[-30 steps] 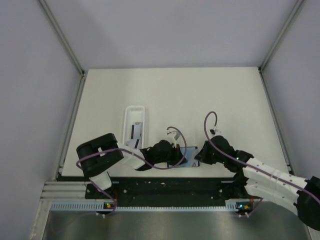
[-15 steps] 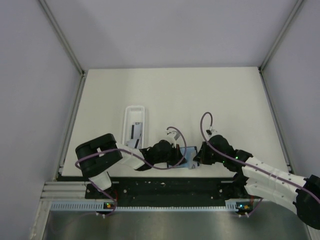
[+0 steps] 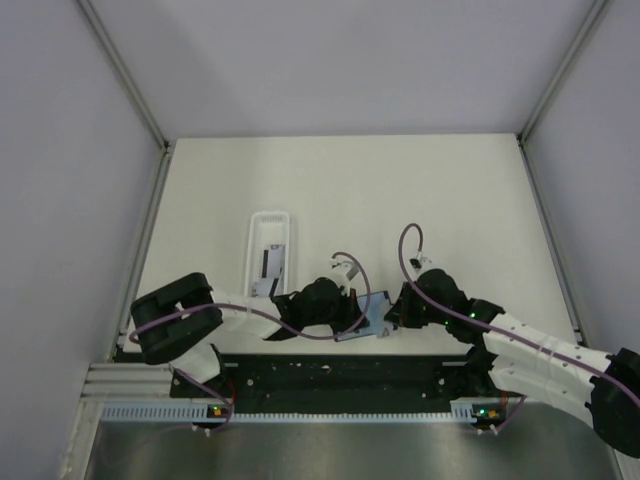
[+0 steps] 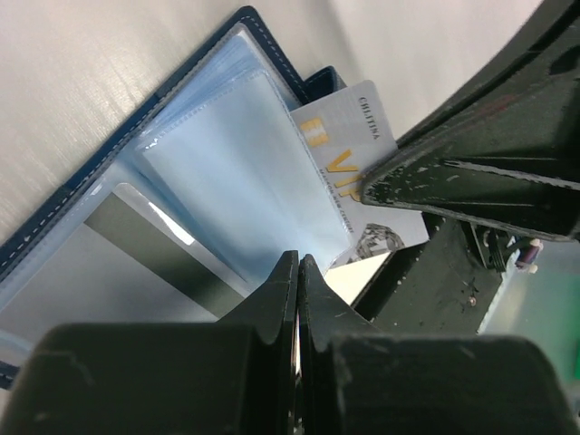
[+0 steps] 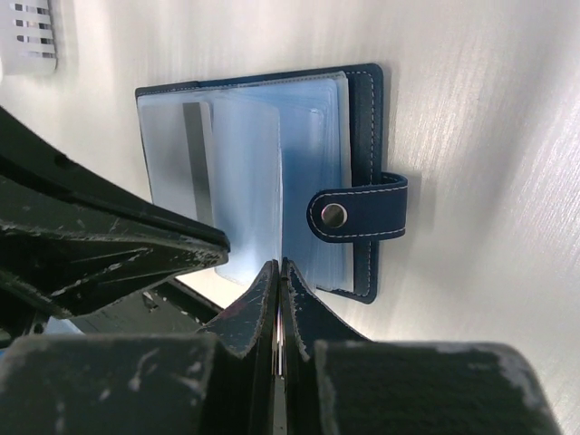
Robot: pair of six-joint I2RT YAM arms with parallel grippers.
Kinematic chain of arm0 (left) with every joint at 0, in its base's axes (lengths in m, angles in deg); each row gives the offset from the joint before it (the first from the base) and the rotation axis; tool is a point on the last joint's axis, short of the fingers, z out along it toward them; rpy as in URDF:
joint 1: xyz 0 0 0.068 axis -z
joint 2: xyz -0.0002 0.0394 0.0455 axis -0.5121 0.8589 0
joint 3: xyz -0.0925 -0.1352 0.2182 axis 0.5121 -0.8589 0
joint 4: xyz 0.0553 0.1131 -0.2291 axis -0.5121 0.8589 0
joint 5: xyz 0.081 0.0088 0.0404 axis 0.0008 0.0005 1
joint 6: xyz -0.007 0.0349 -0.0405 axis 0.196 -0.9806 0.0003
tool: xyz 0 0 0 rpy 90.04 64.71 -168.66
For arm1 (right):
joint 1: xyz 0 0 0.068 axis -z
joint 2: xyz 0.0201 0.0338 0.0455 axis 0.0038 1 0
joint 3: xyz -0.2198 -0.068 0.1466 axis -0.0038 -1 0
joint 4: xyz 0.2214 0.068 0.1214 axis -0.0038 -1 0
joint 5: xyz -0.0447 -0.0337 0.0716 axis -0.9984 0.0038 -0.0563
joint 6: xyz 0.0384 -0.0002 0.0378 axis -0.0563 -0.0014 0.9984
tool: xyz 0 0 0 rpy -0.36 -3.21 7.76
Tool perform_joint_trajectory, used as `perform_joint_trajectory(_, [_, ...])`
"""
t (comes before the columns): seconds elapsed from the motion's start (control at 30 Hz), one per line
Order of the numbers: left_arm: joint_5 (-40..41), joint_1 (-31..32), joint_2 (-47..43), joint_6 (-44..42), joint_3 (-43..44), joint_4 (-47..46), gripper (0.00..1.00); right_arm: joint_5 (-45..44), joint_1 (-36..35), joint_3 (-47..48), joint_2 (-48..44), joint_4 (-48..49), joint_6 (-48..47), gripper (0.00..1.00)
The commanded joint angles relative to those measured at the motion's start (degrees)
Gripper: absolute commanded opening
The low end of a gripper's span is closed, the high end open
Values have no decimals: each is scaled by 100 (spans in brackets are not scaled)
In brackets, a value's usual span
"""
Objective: Put the credit cards into the card holder
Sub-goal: Turn over the card slot in the card holder.
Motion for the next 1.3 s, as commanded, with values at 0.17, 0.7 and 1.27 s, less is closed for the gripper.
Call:
perform_joint_trajectory(0.17, [-136,-14,-1265,-100,-189,150,0,122,55,138,-59,256,-102,0])
perform_joint_trajectory(0.7, [1323,-75,-3367,-21,-1033,1811,0,896,55,577,134,765,-84,0])
perform_joint_trajectory(1.27, [1499,-137,-3447,32,-1165,1917,0,1169,-77,656,1681,1908,13,0])
